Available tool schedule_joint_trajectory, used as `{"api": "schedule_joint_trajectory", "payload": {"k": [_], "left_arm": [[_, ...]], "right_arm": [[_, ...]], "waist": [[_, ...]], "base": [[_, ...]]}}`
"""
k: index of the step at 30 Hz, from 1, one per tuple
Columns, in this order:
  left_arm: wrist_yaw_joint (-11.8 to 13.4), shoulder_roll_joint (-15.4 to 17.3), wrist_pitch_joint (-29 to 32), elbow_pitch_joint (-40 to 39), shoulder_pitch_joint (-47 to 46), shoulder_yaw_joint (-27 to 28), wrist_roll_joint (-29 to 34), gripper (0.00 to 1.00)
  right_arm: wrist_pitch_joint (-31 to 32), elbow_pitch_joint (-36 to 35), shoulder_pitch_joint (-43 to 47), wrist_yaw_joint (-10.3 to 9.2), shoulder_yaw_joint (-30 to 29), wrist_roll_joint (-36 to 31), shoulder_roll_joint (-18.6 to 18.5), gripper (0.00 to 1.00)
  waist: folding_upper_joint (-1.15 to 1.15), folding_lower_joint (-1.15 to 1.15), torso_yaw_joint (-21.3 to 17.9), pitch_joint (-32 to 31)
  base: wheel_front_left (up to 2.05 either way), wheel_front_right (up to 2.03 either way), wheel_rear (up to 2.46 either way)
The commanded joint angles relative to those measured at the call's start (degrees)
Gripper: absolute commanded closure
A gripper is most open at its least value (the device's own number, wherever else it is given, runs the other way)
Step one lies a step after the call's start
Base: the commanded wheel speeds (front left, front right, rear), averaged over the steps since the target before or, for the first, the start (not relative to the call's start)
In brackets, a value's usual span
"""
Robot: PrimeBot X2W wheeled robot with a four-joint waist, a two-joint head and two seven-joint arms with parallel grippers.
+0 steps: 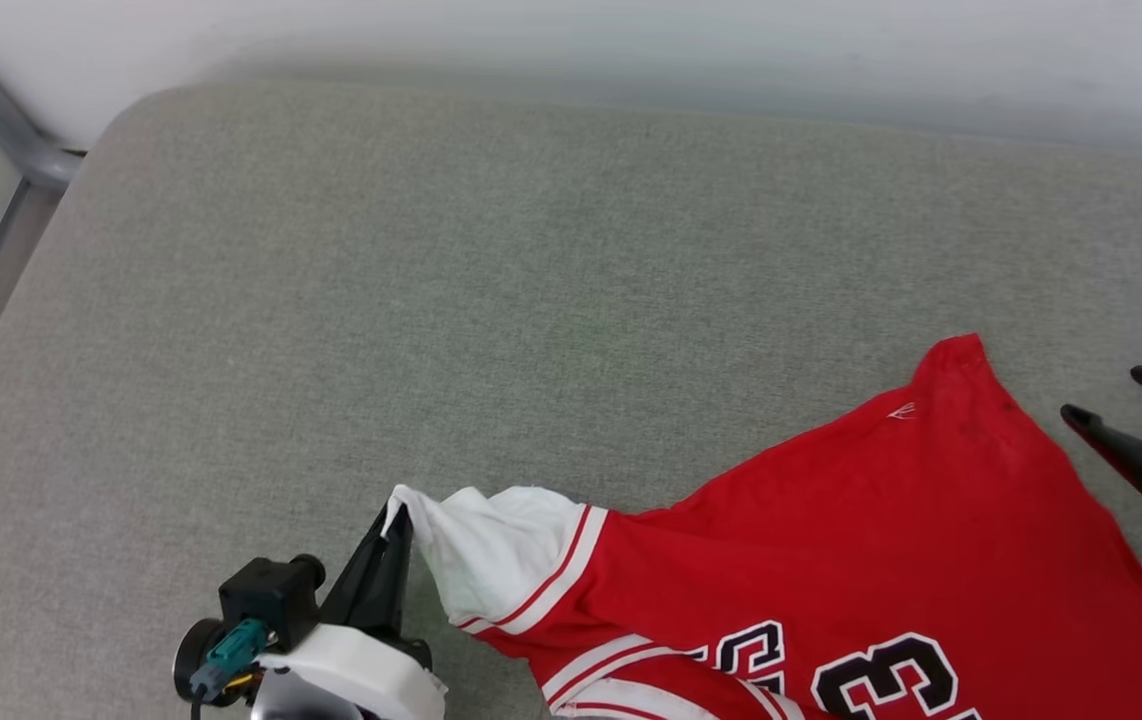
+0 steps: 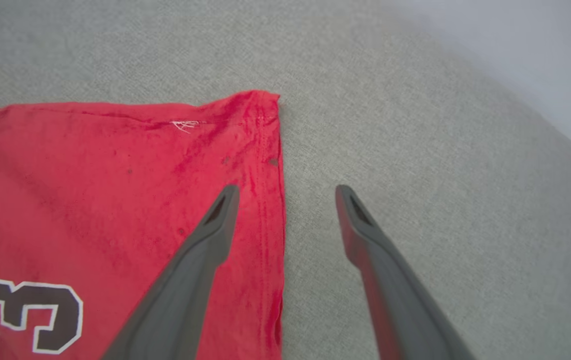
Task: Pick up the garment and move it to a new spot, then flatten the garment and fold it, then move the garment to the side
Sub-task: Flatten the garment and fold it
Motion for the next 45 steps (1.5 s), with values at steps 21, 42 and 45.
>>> {"api": "schedule_joint_trajectory", "payload": {"k": [21, 42, 45], "left_arm": [[-1.94, -3.64, -1.5, 1.58, -7.87, -2.18, 2.04, 1.0], [-2.14, 0.84, -1.17, 0.21, -7.58, 0.41, 3.23, 1.0], [-2.43, 1.98, -0.34, -1.37, -9.53, 0.96, 3.14, 1.0]], "right_arm": [[6.08, 21.23, -20.47, -0.04, 22.78, 0.83, 5.3, 0.0], [-20.09, 21.32, -25.09, -0.07, 29.88, 6.85, 2.62, 1.0], [-23.39, 20.44, -24.32, -0.07, 29.37, 7.5, 1.95, 1.0]], "waist": [[0.0, 0.0, 6.1, 10.14], [0.0, 0.0, -0.89, 0.1], [0.0, 0.0, -2.05, -1.72]], "base": [[0.0, 0.0, 0.0], [0.0, 0.0, 0.0], [0.0, 0.0, 0.0]]}}
